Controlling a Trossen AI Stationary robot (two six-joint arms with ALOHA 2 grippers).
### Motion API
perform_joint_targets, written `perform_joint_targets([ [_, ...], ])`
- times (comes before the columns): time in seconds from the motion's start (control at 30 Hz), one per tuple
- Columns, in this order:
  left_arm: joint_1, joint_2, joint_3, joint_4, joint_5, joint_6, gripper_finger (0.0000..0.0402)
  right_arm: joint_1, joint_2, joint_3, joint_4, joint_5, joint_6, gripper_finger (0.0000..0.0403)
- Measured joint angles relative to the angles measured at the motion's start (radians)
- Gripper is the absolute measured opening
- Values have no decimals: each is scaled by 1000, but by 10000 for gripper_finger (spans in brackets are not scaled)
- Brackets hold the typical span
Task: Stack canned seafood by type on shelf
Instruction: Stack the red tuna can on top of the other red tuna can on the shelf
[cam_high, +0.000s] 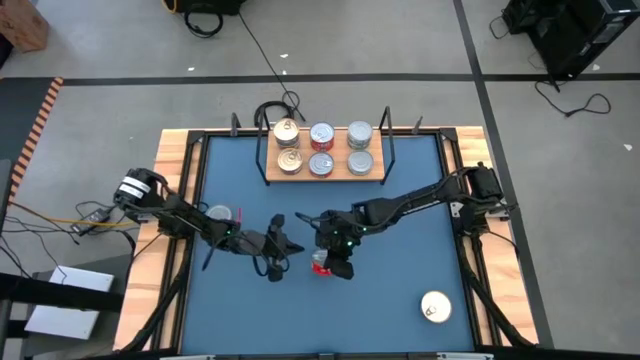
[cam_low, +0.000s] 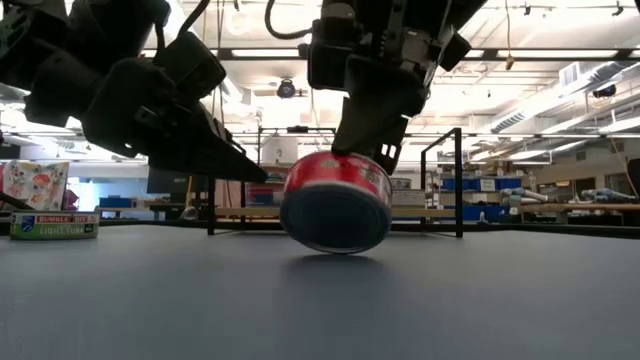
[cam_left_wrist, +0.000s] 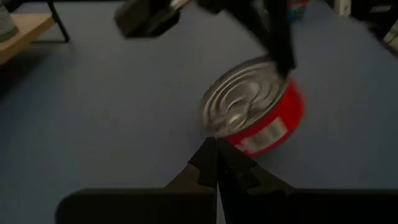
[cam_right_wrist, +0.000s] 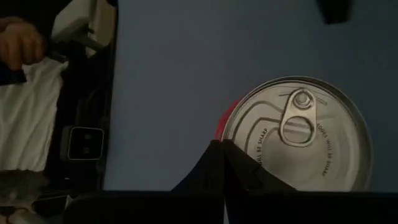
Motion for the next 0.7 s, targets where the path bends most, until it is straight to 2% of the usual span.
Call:
perform_joint_targets([
  [0.17, 5, 0, 0, 9, 5, 10, 5, -19, 0, -1, 28, -79, 42, 0],
  [0.33, 6, -5, 0, 45, 5, 25, 5, -17, 0, -1, 96, -205, 144, 0],
  [0.7, 6, -5, 0, 49, 49, 8, 5, -18, 0, -1, 64, -211, 207, 0],
])
